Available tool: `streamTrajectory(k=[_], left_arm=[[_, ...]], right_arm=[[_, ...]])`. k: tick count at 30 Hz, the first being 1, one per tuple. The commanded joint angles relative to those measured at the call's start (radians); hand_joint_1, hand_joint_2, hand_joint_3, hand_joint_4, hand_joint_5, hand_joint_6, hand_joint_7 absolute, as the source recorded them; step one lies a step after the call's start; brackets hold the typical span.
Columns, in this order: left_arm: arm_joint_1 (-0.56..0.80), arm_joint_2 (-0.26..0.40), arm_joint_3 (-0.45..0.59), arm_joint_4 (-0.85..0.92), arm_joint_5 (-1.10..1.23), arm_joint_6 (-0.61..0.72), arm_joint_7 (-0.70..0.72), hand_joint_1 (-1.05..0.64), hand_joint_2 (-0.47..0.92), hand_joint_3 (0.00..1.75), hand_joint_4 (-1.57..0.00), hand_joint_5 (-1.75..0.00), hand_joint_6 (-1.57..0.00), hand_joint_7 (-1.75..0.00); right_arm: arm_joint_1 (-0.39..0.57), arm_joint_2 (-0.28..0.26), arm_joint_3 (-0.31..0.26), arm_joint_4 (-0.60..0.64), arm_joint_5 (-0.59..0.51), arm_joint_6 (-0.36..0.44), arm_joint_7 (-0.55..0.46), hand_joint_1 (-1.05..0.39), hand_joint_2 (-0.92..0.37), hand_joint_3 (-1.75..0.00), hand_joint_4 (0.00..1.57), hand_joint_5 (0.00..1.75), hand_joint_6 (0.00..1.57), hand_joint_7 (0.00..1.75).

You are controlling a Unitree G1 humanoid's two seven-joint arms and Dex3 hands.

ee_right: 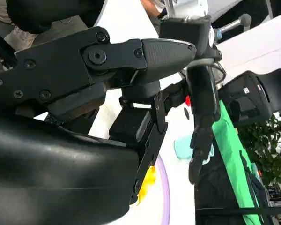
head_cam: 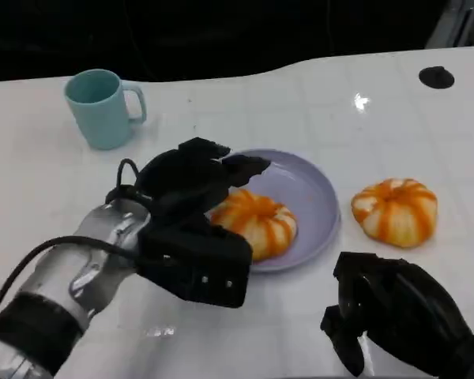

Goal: Grasp the bread from the table and place it into the plate.

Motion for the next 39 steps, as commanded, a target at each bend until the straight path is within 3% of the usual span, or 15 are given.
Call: streamTrajectory(k=[1, 4, 8, 9, 12, 15, 24, 32, 39], left_arm=[[0.086, 0.026, 0.080, -0.098, -0.121, -0.030, -0.041, -0.82, 0.92, 0.38, -0.14, -0.48, -0.32, -0.05], [0.148, 0.018, 0.127, -0.159, -0.206, -0.037, -0.065, -0.72, 0.92, 0.34, -0.28, -0.60, -0.44, -0.10], [0.246, -0.007, 0.198, -0.263, -0.360, -0.020, -0.114, -0.59, 0.92, 0.30, -0.41, -0.99, -0.65, -0.29], [0.272, -0.017, 0.219, -0.288, -0.411, -0.016, -0.130, -0.54, 0.92, 0.27, -0.43, -1.19, -0.62, -0.54], [0.349, -0.050, 0.275, -0.346, -0.558, -0.032, -0.164, -0.48, 0.92, 0.27, -0.47, -1.56, -0.51, -1.11], [0.422, -0.080, 0.316, -0.404, -0.680, -0.024, -0.196, -0.49, 0.92, 0.33, -0.50, -1.72, -0.46, -1.43], [0.667, -0.158, 0.372, -0.638, -0.955, 0.119, -0.252, -0.58, 0.92, 0.43, -0.65, -1.75, -0.45, -1.73], [0.825, -0.166, 0.380, -0.729, -1.071, 0.164, -0.322, -0.58, 0.92, 0.40, -0.72, -1.75, -0.51, -1.75], [0.859, -0.187, 0.397, -0.704, -1.111, 0.168, -0.358, -0.55, 0.92, 0.36, -0.82, -1.75, -0.59, -1.75]], right_arm=[[0.000, -0.011, -0.004, 0.004, 0.000, -0.009, 0.004, -0.90, -0.92, -0.37, 1.28, 1.63, 1.08, 1.59], [0.002, -0.012, -0.006, 0.004, 0.003, -0.008, 0.006, -0.91, -0.92, -0.37, 1.28, 1.63, 1.08, 1.58], [0.009, -0.011, -0.008, -0.005, 0.009, 0.005, 0.000, -0.91, -0.92, -0.34, 1.28, 1.62, 1.09, 1.57], [0.008, -0.011, -0.007, -0.002, 0.007, 0.002, 0.001, -0.91, -0.92, -0.34, 1.28, 1.62, 1.09, 1.57], [0.002, -0.008, -0.007, 0.006, 0.004, -0.004, 0.002, -0.90, -0.92, -0.35, 1.28, 1.63, 1.09, 1.57], [-0.004, -0.009, -0.005, 0.008, 0.000, 0.000, -0.001, -0.90, -0.92, -0.36, 1.28, 1.64, 1.09, 1.58], [0.005, -0.005, 0.002, -0.002, -0.001, 0.002, -0.008, -0.91, -0.92, -0.34, 1.28, 1.64, 1.10, 1.57], [0.019, -0.006, 0.007, -0.034, 0.008, 0.023, -0.016, -0.92, -0.92, -0.34, 1.29, 1.64, 1.11, 1.57], [0.016, -0.004, 0.006, -0.039, 0.013, 0.039, -0.019, -0.92, -0.92, -0.33, 1.29, 1.63, 1.11, 1.56]])
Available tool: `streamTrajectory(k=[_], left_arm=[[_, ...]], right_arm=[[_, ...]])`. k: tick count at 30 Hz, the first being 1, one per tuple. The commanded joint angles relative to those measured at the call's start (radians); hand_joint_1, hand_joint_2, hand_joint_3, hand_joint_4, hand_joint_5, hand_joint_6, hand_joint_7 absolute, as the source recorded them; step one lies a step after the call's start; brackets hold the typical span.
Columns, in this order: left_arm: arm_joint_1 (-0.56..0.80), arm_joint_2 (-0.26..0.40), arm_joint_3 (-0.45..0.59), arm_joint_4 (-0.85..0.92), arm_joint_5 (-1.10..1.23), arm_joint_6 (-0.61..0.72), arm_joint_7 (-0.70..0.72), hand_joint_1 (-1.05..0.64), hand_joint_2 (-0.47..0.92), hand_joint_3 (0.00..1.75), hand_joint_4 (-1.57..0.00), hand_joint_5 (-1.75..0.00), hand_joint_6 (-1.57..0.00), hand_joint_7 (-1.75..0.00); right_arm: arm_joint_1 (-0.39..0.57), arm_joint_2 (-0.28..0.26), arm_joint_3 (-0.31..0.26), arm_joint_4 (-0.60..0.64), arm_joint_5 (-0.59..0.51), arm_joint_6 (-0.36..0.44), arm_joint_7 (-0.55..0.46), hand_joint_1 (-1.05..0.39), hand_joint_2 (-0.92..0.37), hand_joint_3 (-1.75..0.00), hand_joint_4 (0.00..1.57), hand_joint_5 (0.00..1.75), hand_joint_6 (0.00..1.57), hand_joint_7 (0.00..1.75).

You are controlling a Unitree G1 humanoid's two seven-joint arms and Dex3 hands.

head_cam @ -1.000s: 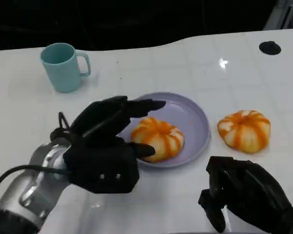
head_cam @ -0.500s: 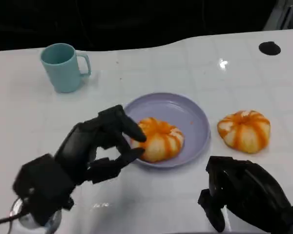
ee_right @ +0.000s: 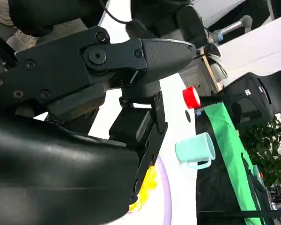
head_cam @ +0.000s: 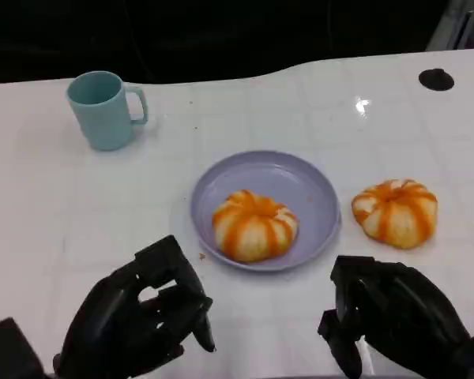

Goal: Grasp the bread from the table and place it into the plate.

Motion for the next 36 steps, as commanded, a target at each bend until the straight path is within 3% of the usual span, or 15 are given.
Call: streamTrajectory(k=[1, 18, 36], left_arm=[[0.008, -0.009, 0.021, 0.030, -0.029, -0.005, -0.031, -0.55, 0.92, 0.36, -0.82, -1.75, -0.59, -1.75], [-0.034, -0.037, 0.046, 0.173, -0.007, -0.006, -0.079, -0.55, 0.92, 0.36, -0.83, -1.75, -0.60, -1.75], [-0.046, -0.037, 0.039, 0.207, 0.026, -0.002, -0.092, -0.59, 0.92, 0.32, -0.82, -1.75, -0.61, -1.75]], right_arm=[[0.001, -0.002, -0.005, -0.003, 0.016, 0.014, -0.006, -0.92, -0.92, -0.33, 1.29, 1.63, 1.11, 1.56], [-0.021, -0.005, -0.018, 0.013, 0.008, 0.003, -0.004, -0.91, -0.92, -0.36, 1.28, 1.61, 1.10, 1.54], [-0.026, -0.005, -0.012, 0.036, -0.007, -0.032, 0.002, -0.92, -0.92, -0.39, 1.28, 1.64, 1.10, 1.57]])
